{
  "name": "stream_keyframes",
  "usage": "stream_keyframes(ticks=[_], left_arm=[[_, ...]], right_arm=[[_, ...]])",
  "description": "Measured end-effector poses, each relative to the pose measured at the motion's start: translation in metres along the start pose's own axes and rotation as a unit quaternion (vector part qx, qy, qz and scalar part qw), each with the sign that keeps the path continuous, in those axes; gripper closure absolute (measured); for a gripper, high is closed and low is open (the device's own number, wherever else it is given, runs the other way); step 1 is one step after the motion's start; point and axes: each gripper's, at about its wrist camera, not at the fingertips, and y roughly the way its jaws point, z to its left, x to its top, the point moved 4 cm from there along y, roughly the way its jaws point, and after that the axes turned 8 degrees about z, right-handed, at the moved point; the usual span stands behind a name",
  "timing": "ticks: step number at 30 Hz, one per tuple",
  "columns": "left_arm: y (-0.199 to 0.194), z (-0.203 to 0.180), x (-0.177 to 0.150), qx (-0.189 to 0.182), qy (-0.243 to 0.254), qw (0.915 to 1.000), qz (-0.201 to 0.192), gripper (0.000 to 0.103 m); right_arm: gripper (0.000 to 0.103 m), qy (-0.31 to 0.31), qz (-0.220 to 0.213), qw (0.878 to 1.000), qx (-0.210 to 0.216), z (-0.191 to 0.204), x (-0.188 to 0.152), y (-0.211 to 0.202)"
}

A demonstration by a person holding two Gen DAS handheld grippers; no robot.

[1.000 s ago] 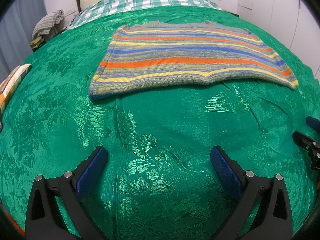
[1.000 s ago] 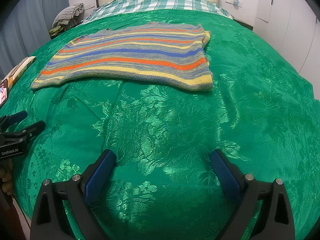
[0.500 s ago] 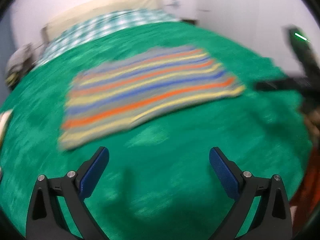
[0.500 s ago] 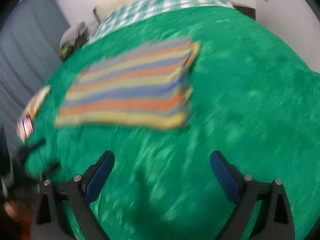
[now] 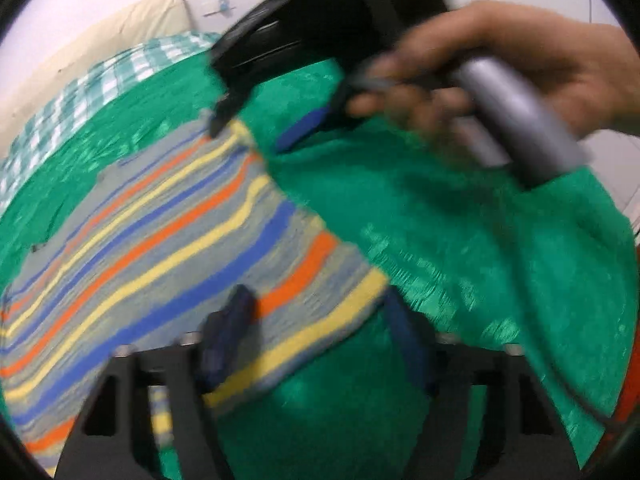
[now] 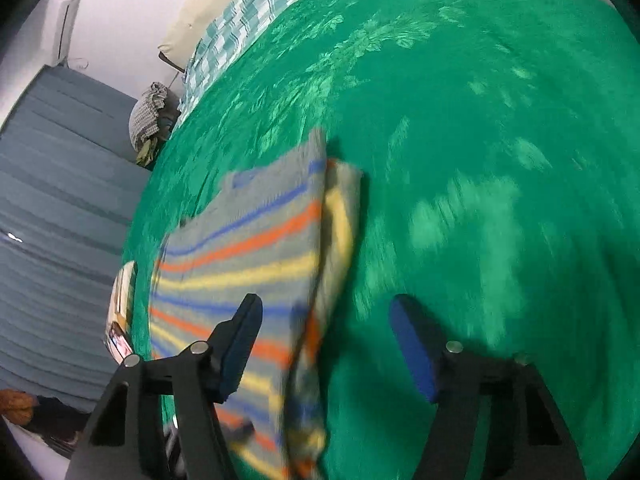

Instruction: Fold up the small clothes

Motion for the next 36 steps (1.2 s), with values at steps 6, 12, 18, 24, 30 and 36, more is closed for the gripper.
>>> stream_keyframes(ticks=[6, 12, 18, 24, 30, 36], left_arm=[[-0.021, 0.028, -0.008, -0.03, -0.061, 0.9969, -0.039, 0.095], [-0.11, 0.118, -0.07, -0.04, -0.218, 0.968, -0.117, 0.095], [-0.155, 0.219, -0.171, -0.022, -0.374, 0.9188, -0.123, 0.096], [-0.14, 0.276, -0.248, 0.015, -0.456, 0.8886, -0.049, 0.08], [-0.18, 0.303, -0.287, 0.015, -0.501, 0.8605, -0.09, 0.033], [-0.178, 0.313, -0.245, 0.002, -0.453, 0.8871, -0.087, 0.031]], right_arm=[[0.093, -0.017, 0.006, 1.0, -0.025, 0.019, 0.032, 0.024], [0.093, -0.128, -0.018, 0.992, -0.007, 0.127, 0.03, 0.001], [0.093, -0.202, 0.02, 0.979, 0.003, 0.245, 0.021, 0.075], [0.086, -0.233, 0.061, 0.97, -0.025, 0.306, -0.001, 0.177], [0.057, -0.18, 0.042, 0.98, 0.067, 0.303, -0.015, 0.184], [0.057, -0.28, -0.007, 0.958, -0.056, 0.284, -0.049, 0.124]])
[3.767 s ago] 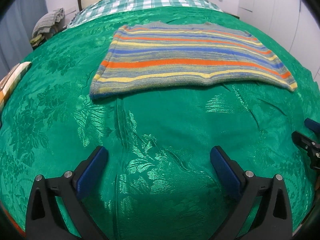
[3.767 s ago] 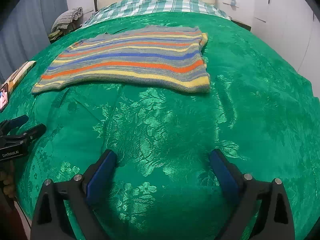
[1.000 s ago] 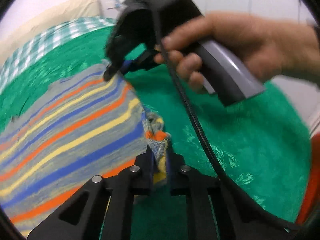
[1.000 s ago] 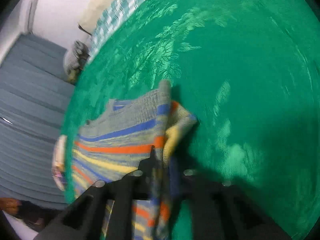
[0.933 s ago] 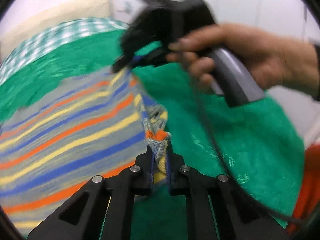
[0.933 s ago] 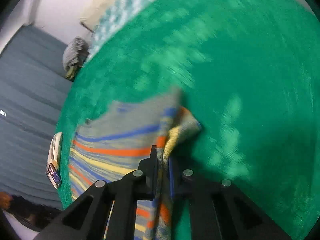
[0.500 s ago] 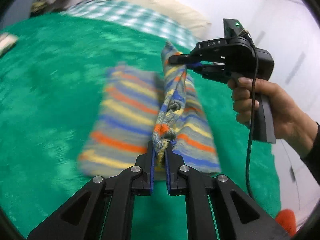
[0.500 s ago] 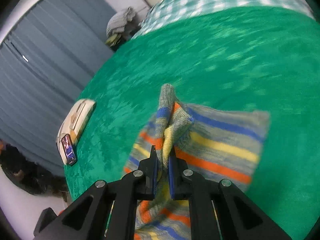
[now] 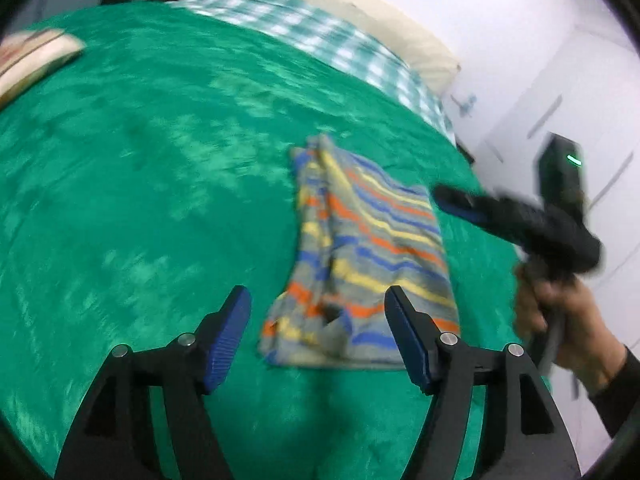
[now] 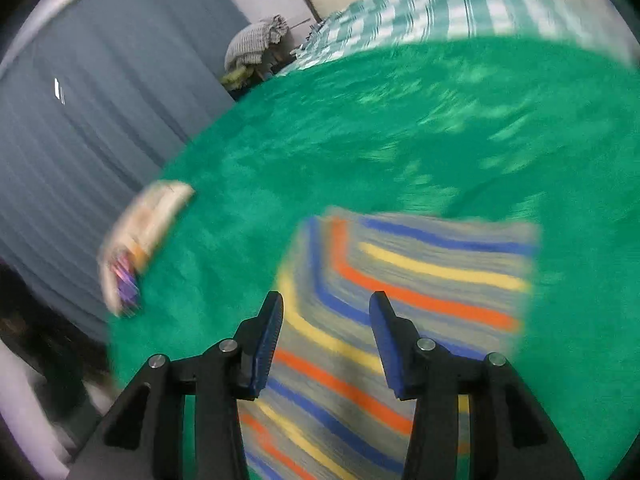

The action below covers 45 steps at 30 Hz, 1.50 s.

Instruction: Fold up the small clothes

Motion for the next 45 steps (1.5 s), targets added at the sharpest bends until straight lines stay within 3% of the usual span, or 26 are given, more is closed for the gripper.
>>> stream_keyframes(ticks=[3, 4, 5, 7, 9, 12, 16, 19, 21, 22, 23, 24, 26, 28, 30, 32, 34, 36, 37, 38, 39, 40, 42, 44, 45], left_arm=[[0.032, -0.026, 0.004, 0.06, 0.037, 0.9969, 0.034, 0.035], [0.038, -0.022, -0.006, 0.101, 0.039, 0.993, 0.047, 0.054], [0.047, -0.014, -0.009, 0.127, 0.033, 0.9895, 0.059, 0.066], [0.066, -0.018, -0.018, 0.115, 0.012, 0.9907, 0.071, 0.071], [0.063, -0.018, -0.02, 0.118, 0.021, 0.9903, 0.071, 0.071], [0.043, -0.022, -0.018, 0.122, 0.029, 0.9895, 0.072, 0.067], [0.018, -0.032, 0.002, 0.092, 0.03, 0.9947, 0.032, 0.035], [0.034, -0.055, 0.024, 0.069, 0.052, 0.9955, 0.039, 0.03], [0.057, -0.065, 0.036, 0.08, 0.07, 0.9929, 0.053, 0.03], [0.072, -0.063, 0.04, 0.099, 0.072, 0.9905, 0.062, 0.043], [0.09, -0.053, 0.041, 0.141, 0.066, 0.9845, 0.081, 0.057], [0.098, -0.045, 0.04, 0.15, 0.055, 0.9828, 0.093, 0.065], [0.105, -0.023, 0.037, 0.109, 0.006, 0.9895, 0.094, 0.065], [0.093, -0.02, 0.038, 0.085, -0.007, 0.9927, 0.086, 0.065], [0.07, -0.024, 0.035, 0.079, 0.005, 0.9944, 0.07, 0.064], [0.046, -0.027, 0.028, 0.074, 0.014, 0.9958, 0.052, 0.054], [0.032, -0.027, 0.019, 0.057, 0.022, 0.9974, 0.039, 0.035], [0.032, -0.029, 0.005, 0.076, 0.045, 0.9949, 0.05, 0.034], [0.04, -0.023, -0.007, 0.118, 0.059, 0.9885, 0.074, 0.045], [0.049, -0.011, -0.018, 0.156, 0.058, 0.9809, 0.101, 0.049], [0.047, 0.002, -0.029, 0.153, 0.042, 0.9817, 0.106, 0.056], [0.041, 0.007, -0.032, 0.142, 0.035, 0.9845, 0.097, 0.059], [0.024, 0.016, -0.039, 0.169, 0.03, 0.9809, 0.091, 0.066], [0.006, 0.018, -0.048, 0.162, 0.021, 0.9822, 0.092, 0.056], [0.0, 0.016, -0.052, 0.154, 0.017, 0.9841, 0.088, 0.04]], right_arm=[[0.057, -0.061, 0.003, 0.997, -0.055, -0.001, -0.036, -0.021], [0.057, -0.077, 0.003, 0.995, -0.066, 0.004, -0.055, -0.023], [0.057, -0.085, 0.005, 0.994, -0.066, 0.005, -0.071, -0.024], [0.057, -0.099, 0.018, 0.993, -0.06, 0.006, -0.104, -0.014], [0.057, -0.101, 0.055, 0.99, -0.081, 0.002, -0.132, 0.011], [0.057, -0.092, 0.027, 0.99, -0.105, 0.004, -0.141, 0.005], [0.058, -0.063, -0.011, 0.995, -0.083, 0.002, -0.124, -0.034], [0.058, -0.079, -0.035, 0.993, -0.076, 0.01, -0.106, -0.053], [0.058, -0.085, -0.039, 0.993, -0.07, 0.016, -0.1, -0.049], [0.058, -0.083, -0.035, 0.994, -0.065, 0.017, -0.099, -0.042], [0.058, -0.078, -0.026, 0.995, -0.059, 0.017, -0.1, -0.032], [0.058, -0.069, -0.008, 0.996, -0.054, 0.018, -0.103, -0.015], [0.057, -0.04, 0.051, 0.997, -0.044, 0.01, -0.121, 0.02], [0.058, -0.055, 0.022, 0.997, -0.056, 0.013, -0.132, 0.021], [0.058, -0.055, 0.024, 0.995, -0.076, 0.02, -0.13, 0.009], [0.058, -0.059, -0.003, 0.995, -0.077, 0.031, -0.13, -0.013], [0.058, -0.069, -0.03, 0.994, -0.073, 0.043, -0.135, -0.032], [0.058, -0.069, -0.024, 0.995, -0.065, 0.048, -0.143, -0.031], [0.058, -0.066, -0.007, 0.996, -0.062, 0.047, -0.151, -0.022], [0.058, -0.057, 0.024, 0.996, -0.065, 0.044, -0.161, -0.007], [0.057, -0.045, 0.052, 0.995, -0.073, 0.04, -0.169, 0.006], [0.057, -0.043, 0.041, 0.995, -0.076, 0.039, -0.175, 0.004], [0.058, -0.039, 0.037, 0.995, -0.079, 0.046, -0.18, -0.013], [0.058, -0.021, 0.037, 0.996, -0.078, 0.048, -0.187, -0.03], [0.055, -0.01, 0.032, 0.996, -0.082, 0.05, -0.192, -0.041]])
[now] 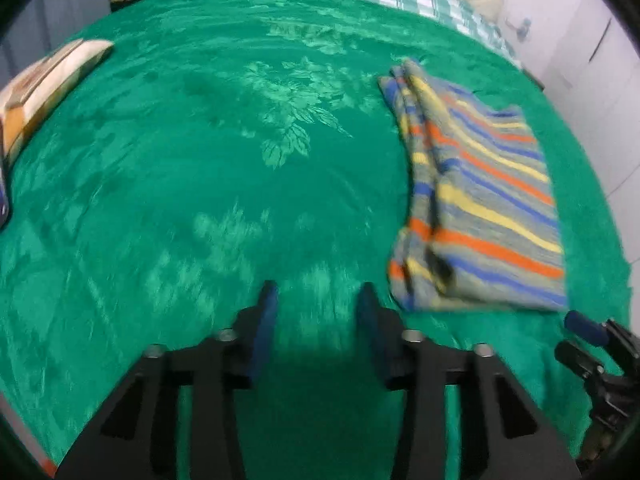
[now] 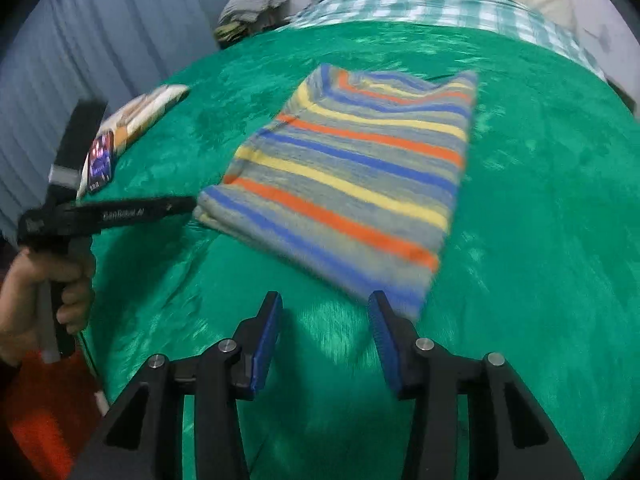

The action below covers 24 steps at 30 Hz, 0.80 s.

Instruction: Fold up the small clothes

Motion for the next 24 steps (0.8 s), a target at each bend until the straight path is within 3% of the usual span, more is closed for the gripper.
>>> stream_keyframes(ticks=[1, 3, 5, 7, 9, 11, 12, 14, 24], left_arm=[[-0.009, -0.001, -0.007, -0.016, -0.004, 0.9998, -0.012, 0.024], [-0.021, -0.009, -0.018, -0.031, -0.003, 0.9989, -0.035, 0.01], [-0.021, -0.019, -0.034, -0.026, 0.013, 0.9982, -0.051, 0.006], [-0.006, -0.022, -0.049, -0.007, 0.027, 0.999, -0.035, 0.006], [0.012, -0.026, -0.061, 0.029, 0.059, 0.9975, -0.025, 0.002], [0.019, -0.042, -0.069, 0.072, 0.114, 0.99, -0.041, 0.001], [0.021, -0.045, -0.069, 0.082, 0.121, 0.9884, -0.043, 0.001], [0.024, -0.043, -0.066, 0.068, 0.107, 0.9911, -0.04, 0.001], [0.025, -0.045, -0.068, 0.068, 0.113, 0.9903, -0.045, 0.001]], right_arm=[[0.051, 0.004, -0.003, 1.0, -0.007, 0.0, -0.007, -0.007], [0.024, 0.014, -0.013, 0.999, -0.045, 0.001, -0.018, -0.023], [0.017, 0.029, -0.024, 0.997, -0.074, -0.002, -0.028, -0.031], [0.015, 0.05, -0.021, 0.993, -0.101, -0.004, -0.039, -0.026], [0.008, 0.067, -0.001, 0.992, -0.11, -0.016, -0.05, -0.008], [0.0, 0.07, 0.027, 0.991, -0.113, -0.015, -0.061, 0.014], [0.0, 0.04, 0.022, 0.989, -0.139, -0.007, -0.066, 0.019], [0.0, 0.021, 0.015, 0.986, -0.162, -0.002, -0.068, 0.02], [0.0, 0.032, 0.017, 0.985, -0.167, -0.003, -0.069, 0.023]])
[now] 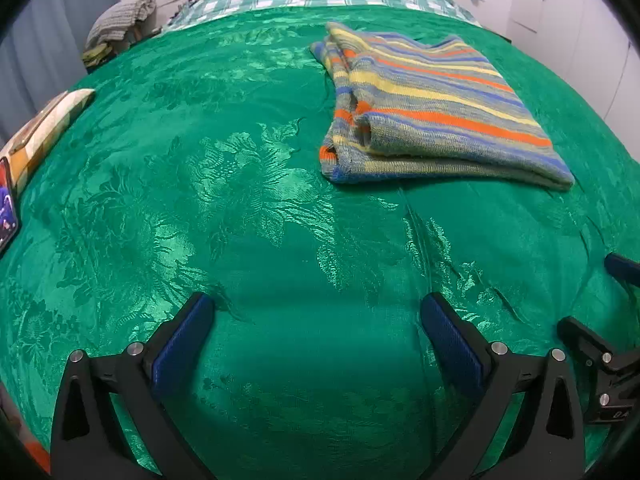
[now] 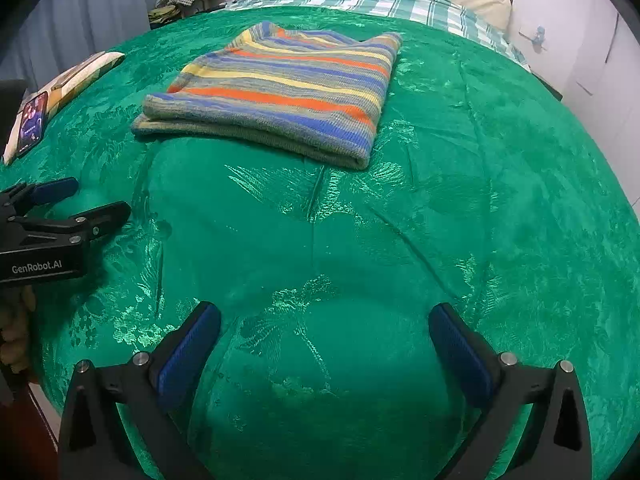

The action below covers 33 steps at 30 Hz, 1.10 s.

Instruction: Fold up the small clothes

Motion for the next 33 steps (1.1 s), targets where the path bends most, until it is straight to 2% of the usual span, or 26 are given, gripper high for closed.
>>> stream_keyframes(ticks=[6, 10, 11, 12, 14, 16, 18, 19, 21, 23, 27, 28, 29, 30, 31, 32, 33], left_arm=[[0.0, 0.002, -0.002, 0.0, 0.0, 1.0, 0.001, 0.001], [-0.014, 0.012, 0.012, -0.028, 0.005, 0.9984, 0.049, 0.003], [-0.024, 0.019, 0.019, -0.04, -0.003, 0.9985, 0.038, 0.003], [-0.039, 0.032, 0.032, -0.058, -0.019, 0.9981, 0.01, 0.002], [-0.05, 0.05, 0.062, -0.096, -0.039, 0.9945, -0.016, 0.002], [-0.042, 0.059, 0.094, -0.139, -0.055, 0.9888, -0.009, 0.002], [-0.022, 0.061, 0.126, -0.174, -0.067, 0.9824, 0.005, 0.002], [-0.005, 0.059, 0.143, -0.185, -0.069, 0.9801, 0.018, 0.002], [0.023, 0.052, 0.162, -0.188, -0.068, 0.9787, 0.045, 0.002], [0.053, 0.037, 0.178, -0.213, -0.062, 0.9716, 0.081, 0.002], [0.066, 0.023, 0.19, -0.226, -0.065, 0.9701, 0.061, 0.003], [0.068, 0.017, 0.192, -0.236, -0.06, 0.9683, 0.058, 0.012], [0.069, 0.009, 0.193, -0.229, -0.046, 0.9706, 0.056, 0.027], [0.07, 0.005, 0.195, -0.225, -0.034, 0.9722, 0.056, 0.066], [0.072, -0.001, 0.196, -0.225, -0.026, 0.972, 0.064, 0.079], [0.07, -0.003, 0.199, -0.219, -0.03, 0.9733, 0.061, 0.082], [0.064, -0.003, 0.201, -0.212, -0.033, 0.9753, 0.053, 0.084]], right_arm=[[0.0, -0.001, 0.002, 1.0, -0.001, 0.005, 0.002, 0.007], [0.0, 0.006, 0.016, 1.0, 0.022, -0.001, 0.005, 0.004], [0.001, 0.007, 0.023, 0.999, 0.034, -0.003, 0.006, 0.0], [0.001, 0.013, 0.026, 0.998, 0.062, -0.011, 0.01, -0.008], [0.001, 0.041, -0.003, 0.994, 0.097, -0.028, 0.019, -0.023], [0.001, 0.079, -0.049, 0.986, 0.137, -0.056, 0.043, -0.036], [0.001, 0.103, -0.06, 0.978, 0.174, -0.074, 0.069, -0.033], [0.001, 0.125, -0.062, 0.968, 0.208, -0.086, 0.09, -0.025], [0.001, 0.154, -0.064, 0.954, 0.249, -0.103, 0.12, -0.007], [0.005, 0.18, -0.051, 0.944, 0.273, -0.117, 0.15, 0.022], [0.025, 0.199, 0.006, 0.904, 0.378, -0.113, 0.185, 0.077], [0.028, 0.194, 0.007, 0.9, 0.389, -0.106, 0.194, 0.089], [0.038, 0.189, 0.004, 0.902, 0.388, -0.101, 0.197, 0.093], [0.056, 0.181, 0.002, 0.906, 0.383, -0.091, 0.206, 0.099], [0.066, 0.178, 0.007, 0.91, 0.374, -0.085, 0.209, 0.103], [0.073, 0.166, 0.012, 0.927, 0.336, -0.077, 0.215, 0.107], [0.074, 0.141, 0.006, 0.947, 0.29, -0.067, 0.22, 0.103]])
